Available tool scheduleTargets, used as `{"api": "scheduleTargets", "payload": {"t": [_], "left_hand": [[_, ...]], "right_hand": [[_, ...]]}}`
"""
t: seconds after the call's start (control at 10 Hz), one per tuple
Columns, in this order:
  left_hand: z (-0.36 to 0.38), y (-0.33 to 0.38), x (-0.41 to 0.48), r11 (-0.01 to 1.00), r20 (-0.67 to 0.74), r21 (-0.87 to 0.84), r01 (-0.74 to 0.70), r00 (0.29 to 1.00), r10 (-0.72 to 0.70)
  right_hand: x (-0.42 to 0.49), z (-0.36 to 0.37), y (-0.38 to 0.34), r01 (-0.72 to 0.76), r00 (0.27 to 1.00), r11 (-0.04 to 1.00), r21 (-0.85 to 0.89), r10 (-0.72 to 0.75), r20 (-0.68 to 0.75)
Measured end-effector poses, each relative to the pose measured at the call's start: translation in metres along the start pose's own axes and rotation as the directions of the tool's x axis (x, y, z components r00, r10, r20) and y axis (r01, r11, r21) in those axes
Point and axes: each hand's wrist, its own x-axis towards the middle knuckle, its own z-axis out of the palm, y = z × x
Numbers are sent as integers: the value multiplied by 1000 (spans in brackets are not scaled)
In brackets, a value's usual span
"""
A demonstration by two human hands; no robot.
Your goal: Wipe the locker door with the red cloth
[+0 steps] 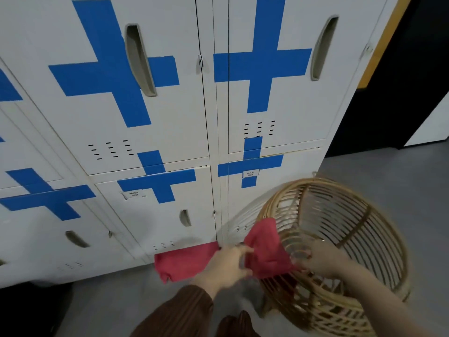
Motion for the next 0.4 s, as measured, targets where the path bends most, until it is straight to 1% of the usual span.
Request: {"api": "scheduleTargets", "payload": {"t": [0.1,0.2,0.3,0.4], "left_hand": [[17,12,7,998,61,30,-50,997,48],[32,19,17,999,138,32,-16,990,12],[40,20,19,998,217,49,-27,976,15],[37,16,19,999,215,15,-44,976,39]], "right_hand": [[17,23,-14,55,997,996,76,-51,-59],[25,41,-29,88,996,982,168,-84,-32],[31,50,-31,80,997,979,186,-77,-24],[37,44,-30,80,996,983,162,-72,-54]]}}
